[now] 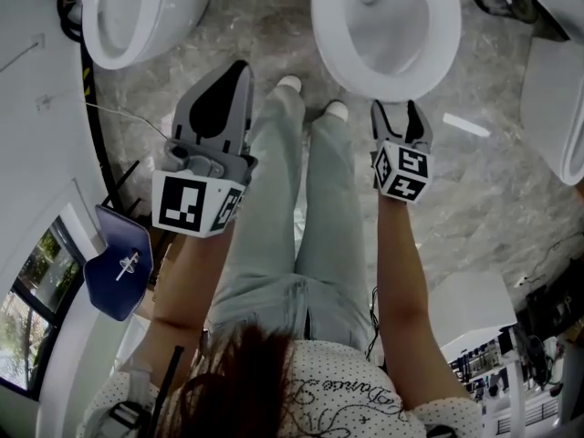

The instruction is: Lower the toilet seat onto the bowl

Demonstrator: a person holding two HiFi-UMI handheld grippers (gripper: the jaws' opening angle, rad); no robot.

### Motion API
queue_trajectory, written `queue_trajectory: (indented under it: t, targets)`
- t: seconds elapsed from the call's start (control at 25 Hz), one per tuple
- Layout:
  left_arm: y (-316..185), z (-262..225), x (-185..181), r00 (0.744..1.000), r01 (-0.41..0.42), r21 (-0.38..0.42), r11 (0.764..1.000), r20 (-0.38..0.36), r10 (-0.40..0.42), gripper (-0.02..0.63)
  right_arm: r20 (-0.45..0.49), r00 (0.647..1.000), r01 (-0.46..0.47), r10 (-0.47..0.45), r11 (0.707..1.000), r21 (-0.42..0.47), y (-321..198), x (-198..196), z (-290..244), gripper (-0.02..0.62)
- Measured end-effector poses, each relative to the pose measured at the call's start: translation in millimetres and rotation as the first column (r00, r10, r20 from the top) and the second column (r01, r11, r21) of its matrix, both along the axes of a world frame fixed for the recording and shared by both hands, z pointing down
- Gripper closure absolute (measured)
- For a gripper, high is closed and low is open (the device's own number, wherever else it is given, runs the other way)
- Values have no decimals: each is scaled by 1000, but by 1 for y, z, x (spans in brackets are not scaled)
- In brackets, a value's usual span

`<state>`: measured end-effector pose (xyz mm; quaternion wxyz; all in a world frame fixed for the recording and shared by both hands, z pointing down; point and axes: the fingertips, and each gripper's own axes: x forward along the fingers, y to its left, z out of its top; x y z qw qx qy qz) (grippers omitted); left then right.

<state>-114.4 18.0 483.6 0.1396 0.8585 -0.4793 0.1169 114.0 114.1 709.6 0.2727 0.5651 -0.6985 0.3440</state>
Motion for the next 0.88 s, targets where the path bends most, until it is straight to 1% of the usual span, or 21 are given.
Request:
queue_trajectory:
  t: [0.24,0.48,0.88]
  targets:
    - [-3,13,-14,1000,24,-18,1000,7,-23,601,-16,1000,5,-5,999,-43,10,-2,27,281]
    - [0,29,-22,1000,26,-38,999,18,-25,601,-27,1000,1,-4,996,-85,17,-6,54,285]
    - [1,42,-33,999,33,-40,999,26,-32,601,-40,999,-12,7,991,-137,25,-5,90,290]
